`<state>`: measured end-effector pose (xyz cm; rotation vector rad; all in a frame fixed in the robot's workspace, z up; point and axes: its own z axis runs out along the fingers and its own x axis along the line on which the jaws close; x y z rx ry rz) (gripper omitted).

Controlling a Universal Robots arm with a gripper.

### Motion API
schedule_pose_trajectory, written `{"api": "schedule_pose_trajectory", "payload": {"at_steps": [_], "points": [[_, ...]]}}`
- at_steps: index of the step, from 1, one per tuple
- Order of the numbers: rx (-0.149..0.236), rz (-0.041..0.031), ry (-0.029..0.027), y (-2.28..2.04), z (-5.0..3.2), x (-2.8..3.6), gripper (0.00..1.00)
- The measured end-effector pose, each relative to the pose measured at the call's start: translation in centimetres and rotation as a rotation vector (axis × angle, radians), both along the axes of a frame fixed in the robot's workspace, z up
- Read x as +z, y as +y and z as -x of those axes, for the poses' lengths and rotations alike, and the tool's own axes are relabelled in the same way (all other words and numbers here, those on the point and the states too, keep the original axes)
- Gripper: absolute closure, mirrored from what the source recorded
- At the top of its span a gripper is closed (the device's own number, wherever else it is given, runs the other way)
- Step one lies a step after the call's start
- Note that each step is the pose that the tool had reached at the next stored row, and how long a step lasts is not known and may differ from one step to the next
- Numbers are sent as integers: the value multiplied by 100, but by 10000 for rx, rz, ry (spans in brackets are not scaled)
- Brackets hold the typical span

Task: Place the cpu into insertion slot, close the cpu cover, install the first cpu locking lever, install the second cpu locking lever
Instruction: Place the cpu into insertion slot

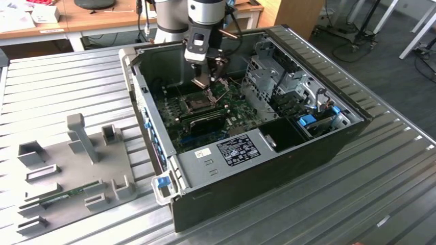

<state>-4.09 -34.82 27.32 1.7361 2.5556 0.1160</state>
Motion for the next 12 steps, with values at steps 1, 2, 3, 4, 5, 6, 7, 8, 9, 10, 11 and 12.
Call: {"api": "schedule_pose_trajectory", "payload": {"at_steps": [1, 2, 3, 4, 5, 6, 7, 8, 9, 10, 11, 12], "points": [[-163, 1, 1, 0, 0, 0, 46], [-332, 1, 1, 0, 0, -1, 46], [-505, 1, 1, 0, 0, -2, 46], [-686, 1, 1, 0, 0, -2, 46], [-863, 1, 1, 0, 0, -3, 46], [-1035, 2, 1, -1, 0, -3, 46], [-1197, 2, 1, -1, 0, -3, 46], [-1369, 1, 1, 0, 0, -4, 46], [-1529, 2, 1, -1, 0, -4, 46], [-1689, 2, 1, 0, 0, -5, 46], [-1844, 1, 1, 0, 0, -5, 46], [-1997, 1, 1, 0, 0, -6, 46]]}}
